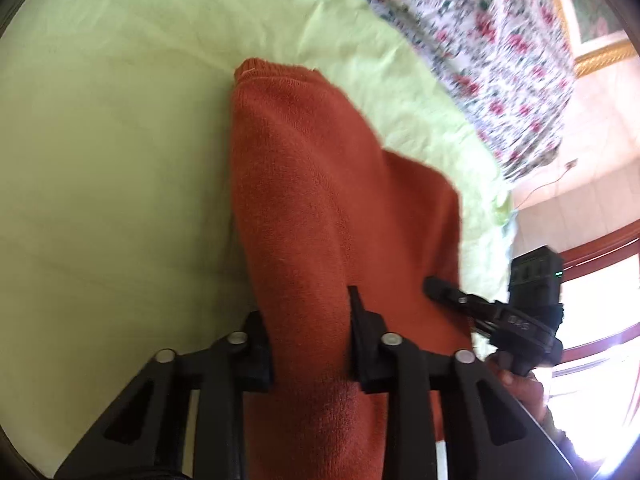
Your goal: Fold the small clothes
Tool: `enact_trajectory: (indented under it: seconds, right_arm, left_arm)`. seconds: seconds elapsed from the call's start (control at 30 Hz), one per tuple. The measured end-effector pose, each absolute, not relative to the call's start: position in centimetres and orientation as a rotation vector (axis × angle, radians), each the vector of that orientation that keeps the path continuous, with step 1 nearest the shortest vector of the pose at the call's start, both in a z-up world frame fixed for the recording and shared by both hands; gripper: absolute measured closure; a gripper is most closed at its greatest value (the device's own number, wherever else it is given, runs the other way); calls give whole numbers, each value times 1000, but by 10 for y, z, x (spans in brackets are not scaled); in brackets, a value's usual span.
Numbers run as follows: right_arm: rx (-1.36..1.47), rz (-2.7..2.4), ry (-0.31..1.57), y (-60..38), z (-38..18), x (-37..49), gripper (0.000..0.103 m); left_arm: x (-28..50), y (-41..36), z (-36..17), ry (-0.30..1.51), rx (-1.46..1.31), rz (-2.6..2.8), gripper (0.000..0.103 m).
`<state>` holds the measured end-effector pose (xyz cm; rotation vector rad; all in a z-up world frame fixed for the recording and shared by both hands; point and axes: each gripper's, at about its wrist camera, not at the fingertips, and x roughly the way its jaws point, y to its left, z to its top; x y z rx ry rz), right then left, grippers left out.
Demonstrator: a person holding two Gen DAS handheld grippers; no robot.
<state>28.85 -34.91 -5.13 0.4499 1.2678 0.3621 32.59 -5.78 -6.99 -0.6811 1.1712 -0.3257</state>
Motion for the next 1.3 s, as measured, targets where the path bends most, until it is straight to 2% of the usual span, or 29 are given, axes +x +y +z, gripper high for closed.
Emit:
enact_trajectory:
  seconds: [0.13, 0.33, 0.5, 0.63, 0.73, 0.77, 0.83, 0.9, 0.93, 0.97, 1.07, 1.13, 1.17, 1.2, 1.3]
  right_arm:
    - [520, 421, 1243, -338, -28, 278, 81]
    - [617, 573, 1257, -283, -19, 257, 82]
    - [573, 644, 1317, -221, -43, 259, 82]
    - [524, 634, 1357, -190, -64, 266, 82]
    - [462, 620, 1366, -181, -69, 269, 81]
    - [433, 619, 1367, -179, -68, 270, 81]
    - [399, 617, 1368, -180, -66, 271, 74]
    - [371, 612, 1370, -179, -61, 271, 71]
    - [359, 607, 1365, -180, -60, 270, 70]
    - [347, 607, 1357, -183, -56, 268, 70]
    - [353, 604, 1345, -191, -52, 266, 69]
    - [366, 597, 1345, -193, -53, 263, 69]
    - [368, 597, 1342, -194, -53, 262, 69]
    - [364, 598, 1338, -193, -53, 261, 69]
    - [341, 600, 1338, -192, -56, 260, 70]
  left_arm:
    - [303, -43, -37, 1120, -693, -359, 82]
    - [249, 23, 4, 1043, -745, -320, 82]
    - [225, 72, -8, 1050, -745, -220, 82]
    - [219, 94, -46, 1092, -762, -166, 81]
    - [222, 106, -62, 1104, -817, -181, 74]
    - [223, 111, -64, 1111, -826, -177, 69]
    - [228, 123, -66, 1105, -842, -162, 63]
    - [237, 143, -67, 1092, -868, -128, 48]
    - [242, 151, -68, 1088, -879, -113, 44]
    - [251, 161, -70, 1086, -901, -105, 42]
    - [282, 181, -81, 1085, -959, -96, 42]
    - [302, 185, -85, 1080, -958, -109, 49]
    - [312, 185, -85, 1072, -930, -101, 77]
    - [322, 183, -85, 1078, -904, -96, 96]
    - [345, 175, -78, 1074, -805, -79, 98]
